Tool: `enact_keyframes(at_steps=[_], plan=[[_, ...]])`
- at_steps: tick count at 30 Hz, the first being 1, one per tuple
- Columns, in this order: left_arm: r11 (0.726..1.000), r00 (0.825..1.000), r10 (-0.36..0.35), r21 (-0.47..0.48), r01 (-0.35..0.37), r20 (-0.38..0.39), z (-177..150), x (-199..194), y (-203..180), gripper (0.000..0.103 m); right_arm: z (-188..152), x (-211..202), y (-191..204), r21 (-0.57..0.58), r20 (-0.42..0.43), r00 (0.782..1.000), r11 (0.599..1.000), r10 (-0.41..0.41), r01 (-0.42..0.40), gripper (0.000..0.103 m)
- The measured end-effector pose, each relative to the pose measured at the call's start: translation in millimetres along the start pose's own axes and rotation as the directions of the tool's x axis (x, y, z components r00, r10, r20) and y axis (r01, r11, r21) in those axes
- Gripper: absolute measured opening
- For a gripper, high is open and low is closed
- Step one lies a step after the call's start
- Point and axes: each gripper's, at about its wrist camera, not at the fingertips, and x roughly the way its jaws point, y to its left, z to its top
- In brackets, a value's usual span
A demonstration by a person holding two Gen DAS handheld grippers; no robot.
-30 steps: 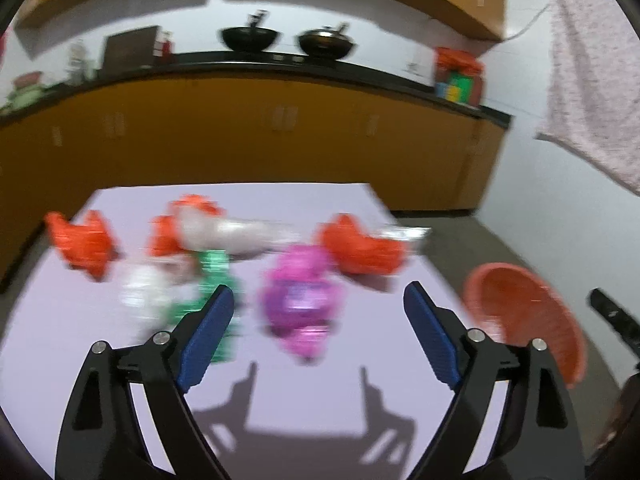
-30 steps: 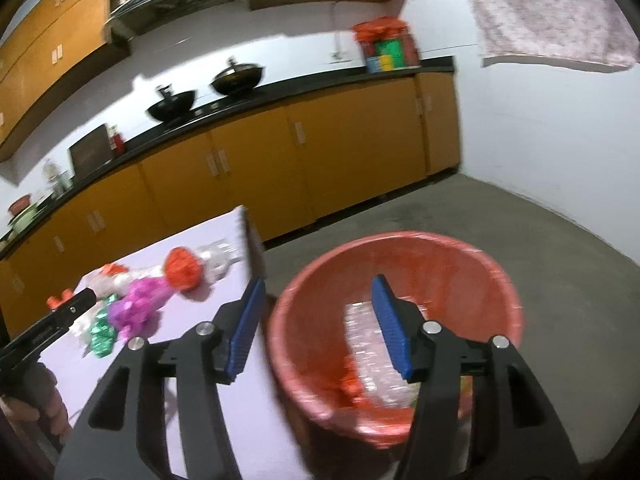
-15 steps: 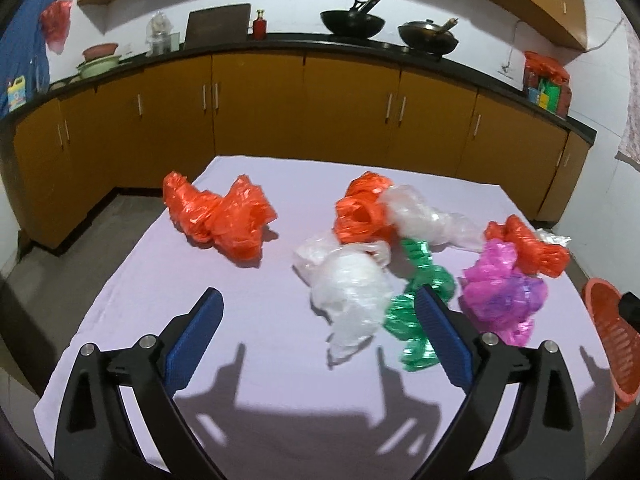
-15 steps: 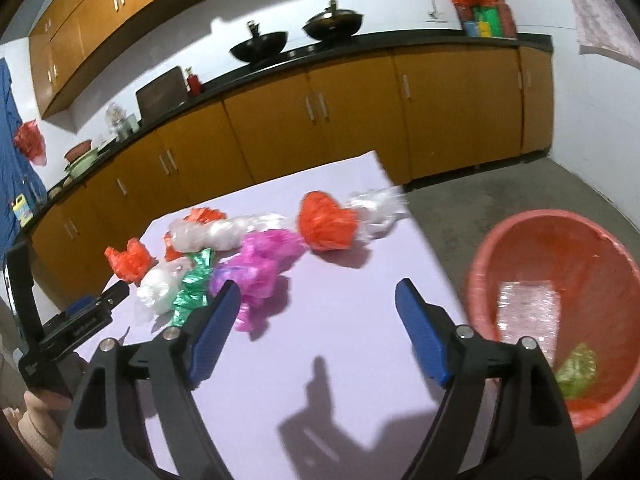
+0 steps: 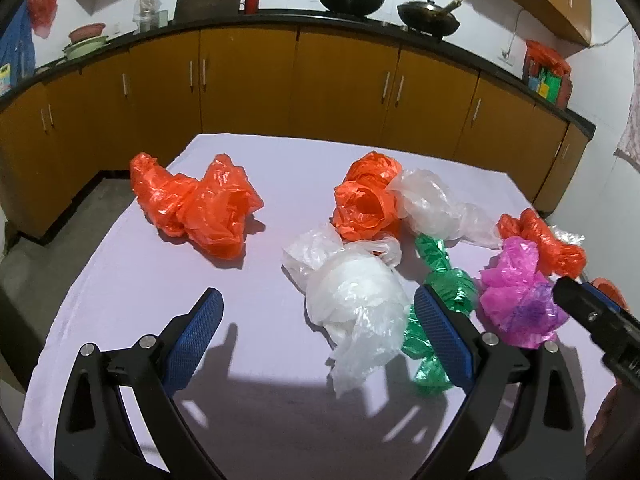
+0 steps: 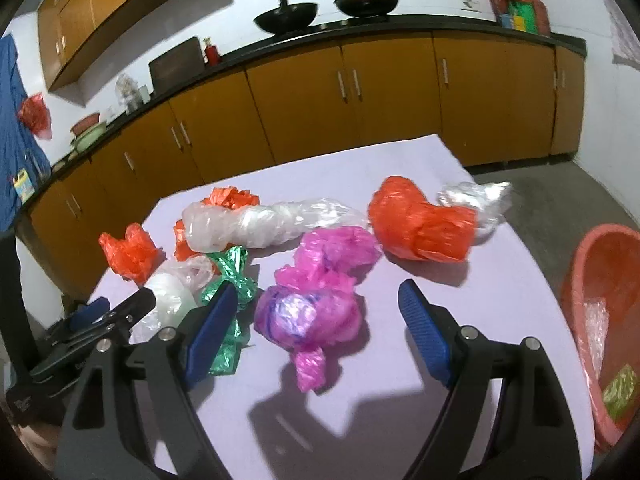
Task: Collect trash
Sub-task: 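Move both tools back over the table toward the remaining bags, then grasp the white bag with the left tool while the right tool grasps the pink bag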
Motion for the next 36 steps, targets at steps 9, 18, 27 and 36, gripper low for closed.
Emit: enact_keyframes(at_steps=[9,18,27,36], plan=[[1.0,0.999,-0.011,-0.005,0.01,-0.039,1.6,14.2,0.9,0.096,-9.7,17.4,-4.6,-0.028,-0.063,0.998,0.999,0.013,-0.015,0.053],[1.0,0.997,-0.018,0.0,0.018,-0.077,3.0,24.9,-7.7,0.093,-15.8,4.9,-11.8,-0.025,-0.053,0.998,0.999,0.033,-0.035,0.047],[0.998,0.989,-0.038,-0.045,0.031,-0.144,1.3,37.3,0.1,0.055,-21.9,-15.9,-21.8,-0.006,-0.034,0.999,0.999,0.041,-0.041,0.047],[0.999,0.995,-0.035,-0.042,0.031,-0.092,-4.9,12.3,5.2,0.049,-23.4,-42.9,-28.9,0.006,0.003,0.999,0.999,0.044,-0.044,0.046]])
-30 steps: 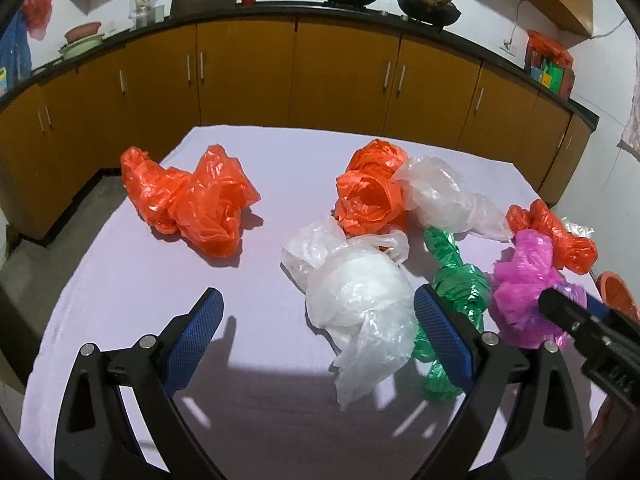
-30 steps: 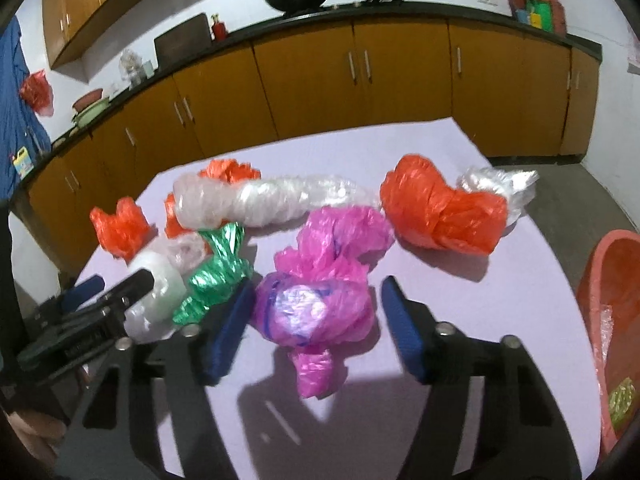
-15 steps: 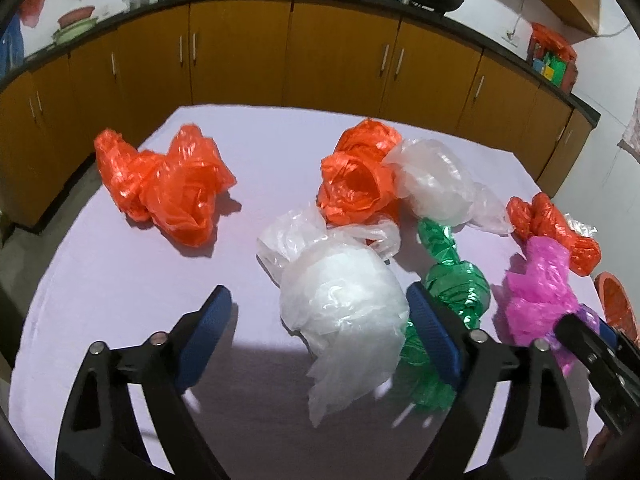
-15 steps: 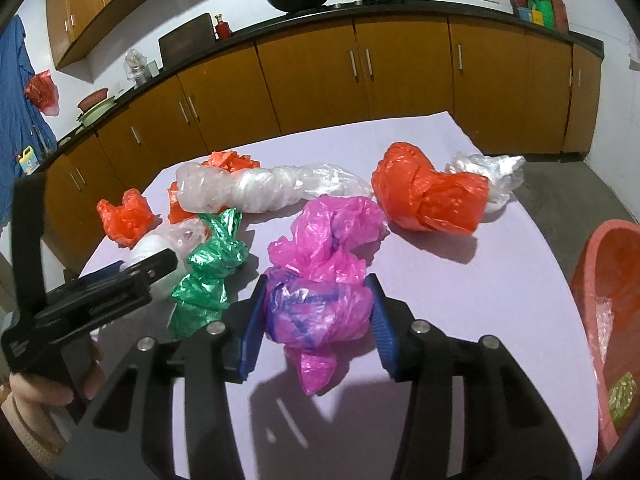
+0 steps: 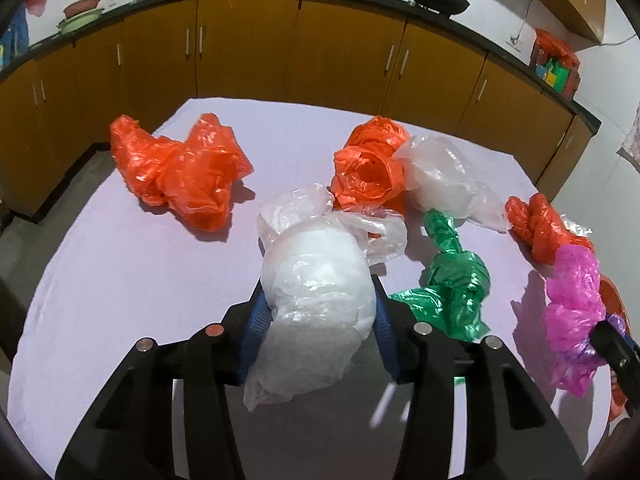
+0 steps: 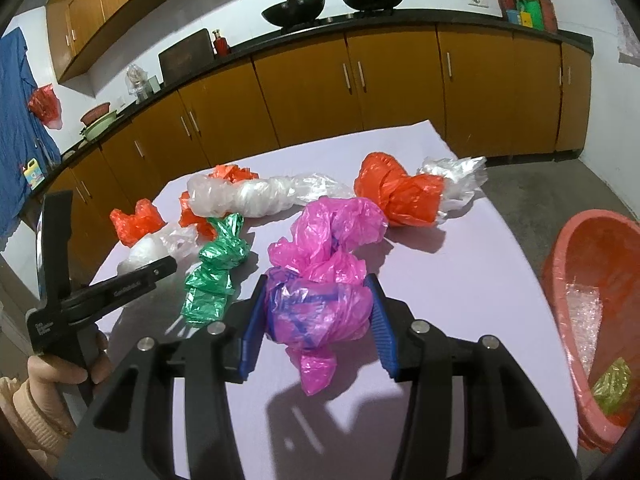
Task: Collect trash
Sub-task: 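Grasp the white bag with the left tool while the right tool grasps the pink bag, then carry both bags over the wastebasket and release them inside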
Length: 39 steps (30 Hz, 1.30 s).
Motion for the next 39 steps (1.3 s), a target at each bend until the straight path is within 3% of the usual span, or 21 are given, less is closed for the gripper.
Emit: enact_keyframes(at_steps=[9,19,31,39], plan=[[0.999,0.996,-0.045,-0.01,0.046,0.082,2.2,-41.4,-7.9,0.049,3.5,-39.5,-9.4,0.022,0.071,0.997,1.0,-0.012,0.011,0.046],[0.984,0.977,-0.159,0.1,0.146,0.144,4.1,-78.9,-63.2,0.049,4.4,-87.5,-24.0,0.026,0.163,0.982,0.996,-0.09,0.087,0.046],[0.94,0.946,-0.297,0.211,0.266,0.128,-11.5,-96.9,-135.6,0.049,-4.6,-135.3,-79.2,0.105,0.224,0.944,0.969,-0.243,0.225,0.046],[0.894,0.918,-0.384,0.289,0.343,0.098,-22.6,-102.4,-187.9,0.049,-16.5,-161.4,-121.9,0.166,0.238,0.906,0.934,-0.35,0.317,0.046]])
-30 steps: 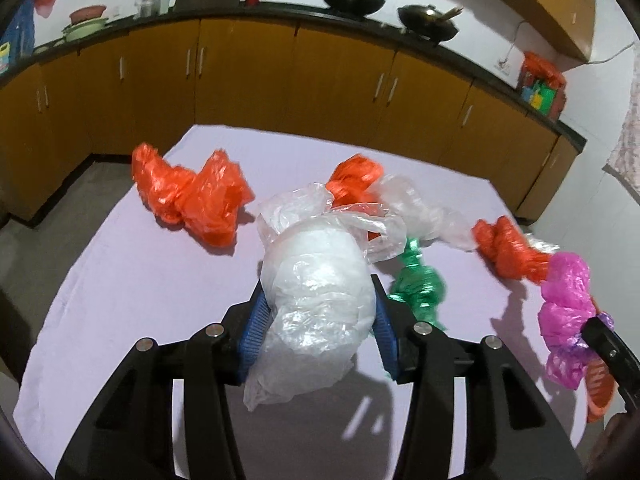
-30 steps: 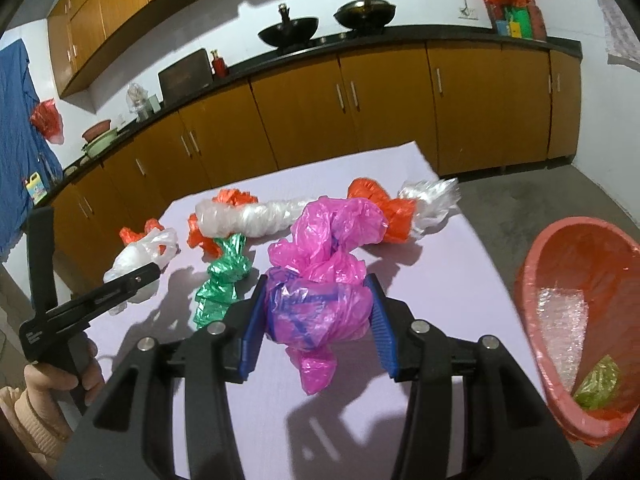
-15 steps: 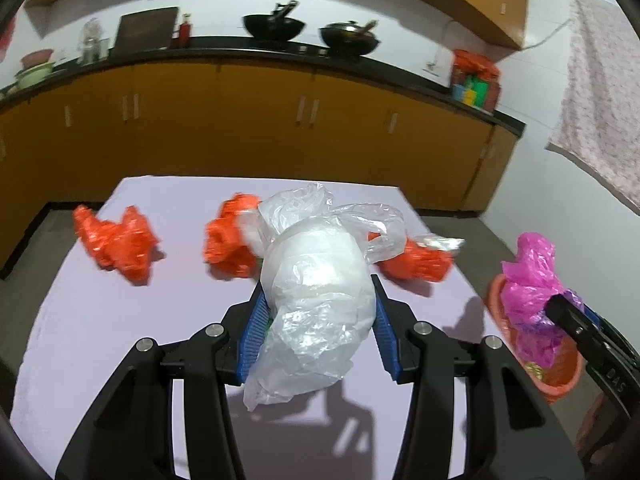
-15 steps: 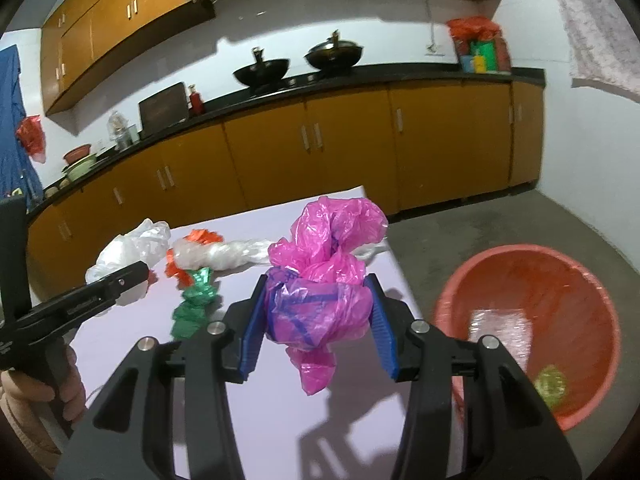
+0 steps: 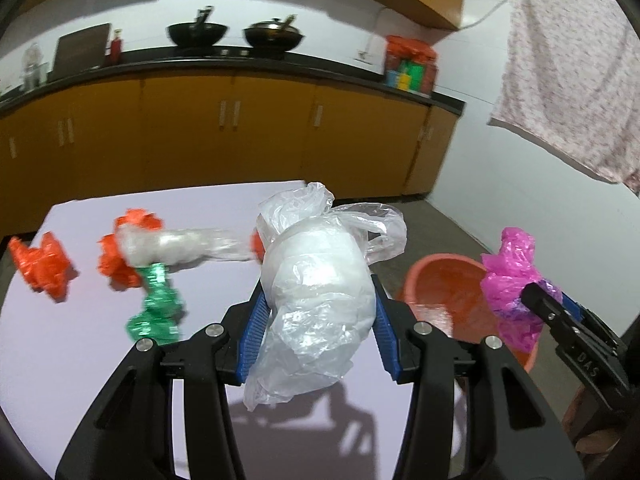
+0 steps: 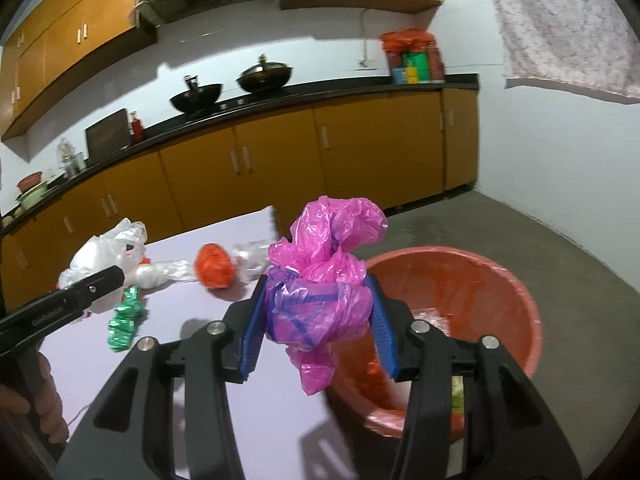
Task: Collect trash
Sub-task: 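Carry both bags over the wastebasket and release them inside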
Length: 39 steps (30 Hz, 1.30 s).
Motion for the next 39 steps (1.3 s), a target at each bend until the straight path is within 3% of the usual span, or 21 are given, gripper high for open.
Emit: enact_keyframes(at_steps=[14,33,39], plan=[[0.988,0.992,-0.117,0.093,0.122,-0.053,-0.8,34.4,-68.6,0.049,-7.7,-5.3,-56.1,0.055,0.012,0.994,0.993,-0.106,0.105,0.046],[0.962,0.97,-0.201,0.157,0.221,-0.138,-10.1,79.8,-130.5,0.049,-9.1,9.1,-103.8,0.131,0.01,0.989,0.98,-0.15,0.148,0.047],[0.957,0.964,-0.221,0.157,0.244,-0.15,-10.0,91.9,-144.2,0.063,-8.6,10.8,-115.2,0.148,0.017,0.988,0.978,-0.152,0.148,0.053]])
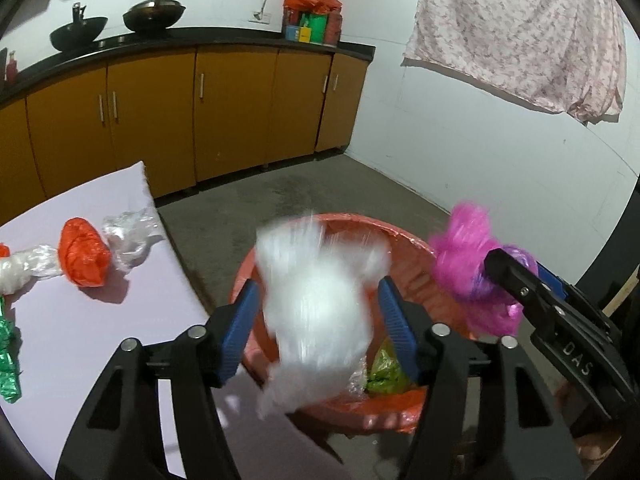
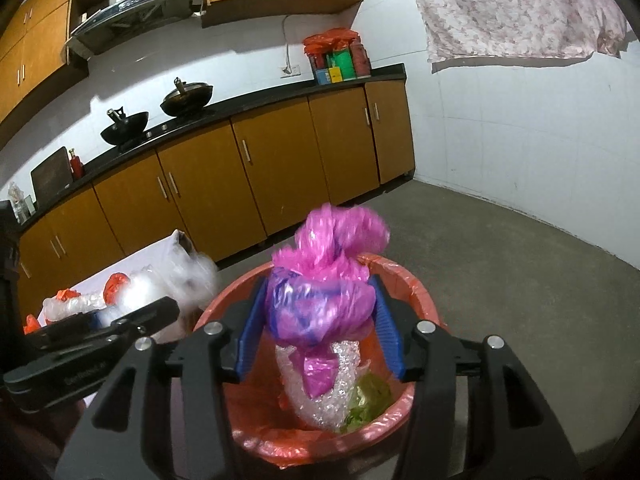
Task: Collect trash
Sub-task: 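Carry both bags over the wastebasket and release them inside, then move both tools back over the table and grasp the green bag with the left tool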
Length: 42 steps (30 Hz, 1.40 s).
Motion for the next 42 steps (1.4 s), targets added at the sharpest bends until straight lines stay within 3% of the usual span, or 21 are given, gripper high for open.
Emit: enact_keyframes(at_steps=[11,18,27,32,35,39,42], plan=[[0.998,0.999,0.047,-0.037,-0.048,-0.005,-5.3,-5.7,18.7,0.072,-1.6,-3.1,-9.2,0.017,-0.001,1.0,0.999,-0.028,0.028,0.064],[0.992,0.994,0.106,-0.071,-0.105,0.008,-11.5,-19.3,39.0,0.077,-1.0,-4.6,3.0,0.01,-0.007,1.0,1.0,0.015,-0.015,0.078],[0.973,0.98,0.197,-0.127,-0.194,0.018,-23.5,-41.9,74.7,0.083,-2.4,-7.2,26.5,-0.005,-0.021,0.996,0.997,0.083,-0.083,0.081],[0.939,0.945,0.326,-0.125,-0.319,0.036,-36.1,-67.6,106.9,0.089,-4.7,-6.1,40.5,-0.032,-0.036,0.994,0.994,0.103,-0.104,0.081],[0.9,0.904,0.426,-0.121,-0.42,0.034,-46.2,-83.8,135.9,0.093,-7.2,-4.3,50.6,-0.045,-0.049,0.992,0.991,0.12,-0.123,0.081],[0.824,0.834,0.551,-0.154,-0.545,-0.003,-54.8,-98.8,185.9,0.093,-11.5,-1.4,66.2,-0.056,-0.068,0.986,0.986,0.151,-0.155,0.081],[0.791,0.813,0.58,-0.205,-0.576,-0.046,-57.0,-102.2,217.1,0.093,-14.6,0.5,80.8,-0.077,-0.083,0.982,0.982,0.167,-0.174,0.081]])
